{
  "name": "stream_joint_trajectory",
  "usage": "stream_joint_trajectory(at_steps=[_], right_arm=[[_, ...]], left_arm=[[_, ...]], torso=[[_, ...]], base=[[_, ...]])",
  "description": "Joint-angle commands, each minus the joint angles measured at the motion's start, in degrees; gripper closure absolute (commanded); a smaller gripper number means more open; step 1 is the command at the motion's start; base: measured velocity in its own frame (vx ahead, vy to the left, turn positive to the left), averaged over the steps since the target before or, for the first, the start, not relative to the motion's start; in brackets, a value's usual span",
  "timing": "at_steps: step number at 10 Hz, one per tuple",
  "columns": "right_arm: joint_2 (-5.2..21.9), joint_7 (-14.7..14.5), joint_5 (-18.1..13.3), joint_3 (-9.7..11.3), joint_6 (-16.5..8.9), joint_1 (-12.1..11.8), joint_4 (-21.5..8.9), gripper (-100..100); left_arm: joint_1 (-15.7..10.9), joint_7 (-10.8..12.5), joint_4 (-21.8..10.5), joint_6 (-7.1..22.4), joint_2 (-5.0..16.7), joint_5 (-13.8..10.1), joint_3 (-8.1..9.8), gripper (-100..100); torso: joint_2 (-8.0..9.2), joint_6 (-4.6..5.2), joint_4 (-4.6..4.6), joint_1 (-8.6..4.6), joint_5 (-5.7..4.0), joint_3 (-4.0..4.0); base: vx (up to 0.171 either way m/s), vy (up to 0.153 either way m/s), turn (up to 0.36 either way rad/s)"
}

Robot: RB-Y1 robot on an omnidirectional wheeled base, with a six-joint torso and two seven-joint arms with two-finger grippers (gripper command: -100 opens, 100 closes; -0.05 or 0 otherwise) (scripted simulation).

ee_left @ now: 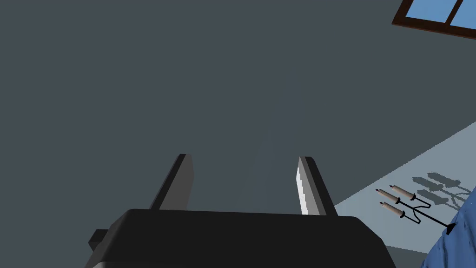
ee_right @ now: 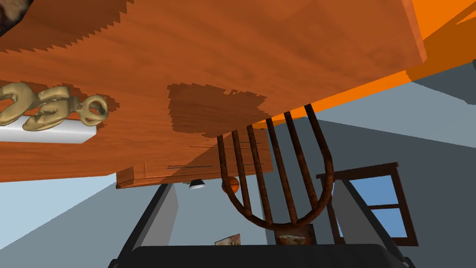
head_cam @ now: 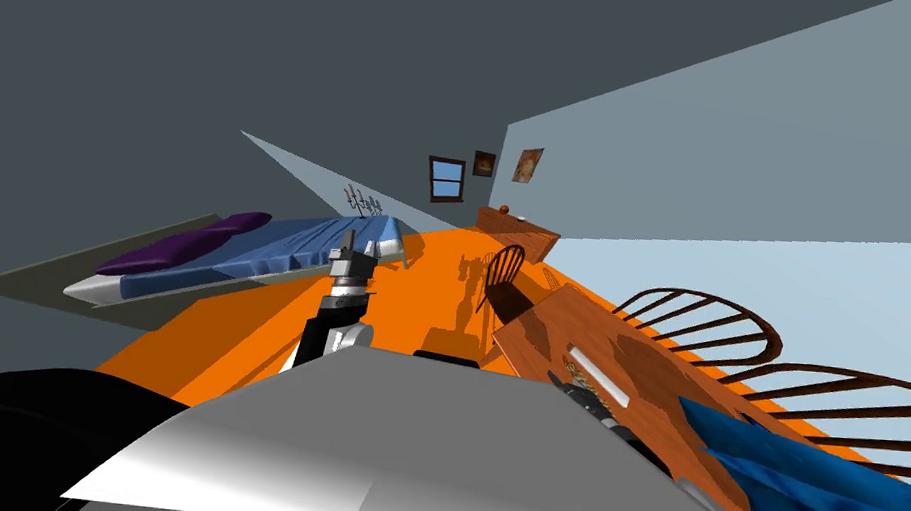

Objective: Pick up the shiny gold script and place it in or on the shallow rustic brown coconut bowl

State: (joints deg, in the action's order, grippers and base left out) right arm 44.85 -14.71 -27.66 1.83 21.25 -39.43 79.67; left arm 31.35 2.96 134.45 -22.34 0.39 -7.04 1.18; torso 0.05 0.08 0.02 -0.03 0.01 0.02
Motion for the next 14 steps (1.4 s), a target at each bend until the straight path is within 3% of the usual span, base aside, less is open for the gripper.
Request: stream_joint_trajectory(at_steps=[1,2,3,5,7,8,10,11,12,13,14], right_arm=[[1.9,0.1,-1.9,2.0,0.5,0.8,-2.9,-100],[1.9,0.1,-1.9,2.0,0.5,0.8,-4.7,-100],[3.5,0.1,-3.4,3.5,1.0,0.8,-6.6,-100],[3.5,0.1,-3.4,3.5,1.0,0.8,-8.2,-100],[6.6,0.1,-6.2,6.4,2.3,1.1,-13.4,-100],[6.6,0.1,-6.2,6.4,2.3,1.1,-14.4,-100],[9.5,0.2,-8.7,9.2,3.6,1.6,-18.8,-100],[9.5,0.2,-8.7,9.2,3.6,1.6,-20.2,-100],[10.8,0.3,-9.8,10.7,4.3,1.9,-22.6,-100],[10.8,0.3,-9.8,10.7,4.3,1.9,-22.9,-100],[11.9,0.5,-10.9,12.1,5.0,2.3,-25.0,-100]], left_arm=[[0.0,0.0,0.0,0.0,0.0,0.0,0.0,0],[0.0,0.0,0.0,0.0,0.0,0.0,-0.01,0],[0.0,0.0,0.0,0.0,0.0,0.0,0.0,0],[0.0,0.0,0.0,0.0,0.0,0.0,0.0,0],[0.0,0.0,0.0,0.0,0.0,0.0,0.0,0],[0.0,0.0,0.0,0.0,0.0,0.0,0.0,0],[0.0,0.0,0.0,0.0,0.0,0.0,0.0,0],[0.0,0.0,0.0,0.0,0.0,0.0,0.0,0],[0.0,0.0,0.0,0.0,0.0,0.0,0.01,0],[0.0,0.0,0.0,0.0,0.0,0.0,0.01,0],[0.0,0.0,0.0,0.0,0.0,0.0,0.01,0]], torso=[[0.0,0.0,0.0,0.0,0.0,0.0],[-0.03,-0.07,0.0,-0.02,0.0,-0.02],[-0.01,0.03,-0.01,-0.02,-0.01,-0.01],[-0.01,0.02,0.0,-0.04,-0.01,-0.01],[0.0,-0.04,0.0,-0.02,0.0,0.0],[-0.01,-0.03,0.0,-0.1,0.0,0.0],[0.01,-0.04,0.01,-0.1,-0.02,0.01],[0.0,-0.03,0.01,-0.16,-0.03,0.0],[0.03,0.05,0.01,-0.14,-0.03,0.02],[0.05,0.03,0.01,-0.12,-0.02,0.03],[0.04,0.03,0.01,-0.08,-0.03,0.03]], base=[[0.013,-0.017,0.344],[0.011,-0.022,0.156],[0.008,-0.021,0.29],[0.007,-0.021,0.079],[0.004,-0.031,0.328],[-0.001,-0.044,0.229],[-0.007,-0.047,0.395],[-0.012,-0.053,0.15],[-0.014,-0.048,0.16],[-0.015,-0.038,0.155],[-0.023,-0.039,0.27]])
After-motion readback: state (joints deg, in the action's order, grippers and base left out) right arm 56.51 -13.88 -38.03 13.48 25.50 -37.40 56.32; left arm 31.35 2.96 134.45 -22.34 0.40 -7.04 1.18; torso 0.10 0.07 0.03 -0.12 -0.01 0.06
